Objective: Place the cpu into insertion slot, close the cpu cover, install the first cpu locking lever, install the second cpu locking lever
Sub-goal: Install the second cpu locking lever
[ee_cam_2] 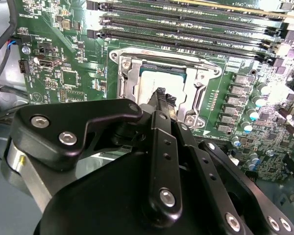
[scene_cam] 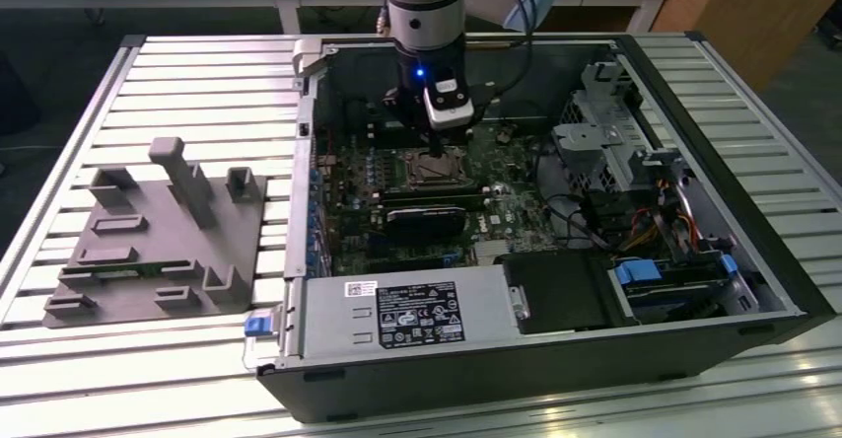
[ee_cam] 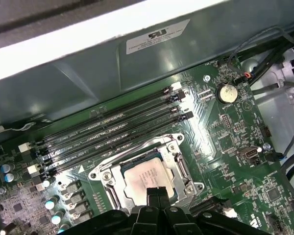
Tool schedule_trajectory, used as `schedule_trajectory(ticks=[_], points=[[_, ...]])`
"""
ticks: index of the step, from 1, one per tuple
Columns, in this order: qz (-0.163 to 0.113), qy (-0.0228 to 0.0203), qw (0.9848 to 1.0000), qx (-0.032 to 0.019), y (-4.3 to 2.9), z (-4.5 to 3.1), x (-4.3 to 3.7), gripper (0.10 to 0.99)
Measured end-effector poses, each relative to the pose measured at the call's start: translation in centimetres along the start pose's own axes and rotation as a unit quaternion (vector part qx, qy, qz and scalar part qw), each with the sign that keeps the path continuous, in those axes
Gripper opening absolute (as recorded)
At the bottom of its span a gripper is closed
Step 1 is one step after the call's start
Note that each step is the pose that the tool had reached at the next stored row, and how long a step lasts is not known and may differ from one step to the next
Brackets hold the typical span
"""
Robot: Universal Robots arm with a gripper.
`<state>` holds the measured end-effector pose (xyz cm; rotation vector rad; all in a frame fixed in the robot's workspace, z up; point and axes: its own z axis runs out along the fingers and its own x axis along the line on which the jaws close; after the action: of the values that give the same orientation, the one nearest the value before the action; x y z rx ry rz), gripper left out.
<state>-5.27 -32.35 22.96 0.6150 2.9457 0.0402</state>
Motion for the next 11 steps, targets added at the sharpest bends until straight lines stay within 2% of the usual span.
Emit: schedule_trajectory(ticks=[7, 11], points=[[0.000, 0.0000, 1.0000, -0.0002, 0.06, -1.05, -0.13, 0.106], [0.000, -0.0001, 1.0000, -0.0004, 0.09, -1.12, -0.24, 0.106]])
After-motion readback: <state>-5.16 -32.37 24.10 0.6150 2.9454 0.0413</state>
